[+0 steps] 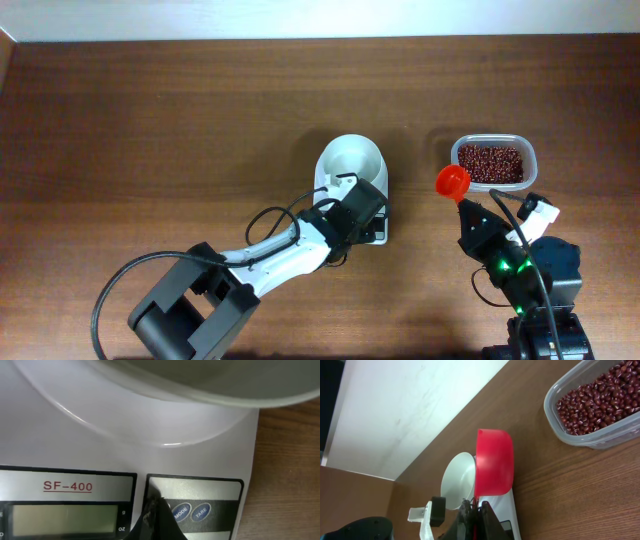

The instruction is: Scoop and weigh 50g on scale

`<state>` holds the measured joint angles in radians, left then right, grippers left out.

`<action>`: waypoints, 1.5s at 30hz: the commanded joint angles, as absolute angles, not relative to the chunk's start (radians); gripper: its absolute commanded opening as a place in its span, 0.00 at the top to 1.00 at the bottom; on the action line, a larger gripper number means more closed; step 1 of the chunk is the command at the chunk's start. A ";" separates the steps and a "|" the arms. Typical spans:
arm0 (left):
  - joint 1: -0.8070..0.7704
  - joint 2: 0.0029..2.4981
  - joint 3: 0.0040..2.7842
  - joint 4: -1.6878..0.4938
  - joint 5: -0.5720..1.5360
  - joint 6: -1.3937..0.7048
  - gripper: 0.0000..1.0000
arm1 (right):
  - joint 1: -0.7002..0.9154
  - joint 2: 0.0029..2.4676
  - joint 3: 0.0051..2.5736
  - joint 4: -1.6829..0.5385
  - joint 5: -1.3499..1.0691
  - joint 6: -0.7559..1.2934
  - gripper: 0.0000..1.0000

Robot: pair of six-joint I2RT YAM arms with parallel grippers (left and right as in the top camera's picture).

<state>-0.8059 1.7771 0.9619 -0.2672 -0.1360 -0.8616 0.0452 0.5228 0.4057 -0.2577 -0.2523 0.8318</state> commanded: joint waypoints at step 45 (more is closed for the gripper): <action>-0.875 1.806 0.987 -0.280 -0.286 -0.815 1.00 | 0.038 0.730 0.418 -0.107 -0.329 0.826 0.96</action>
<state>-0.8715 1.7901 0.9802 -0.2867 -0.2455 -0.8265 0.0452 0.7303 0.4057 -0.1112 -0.3164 0.8318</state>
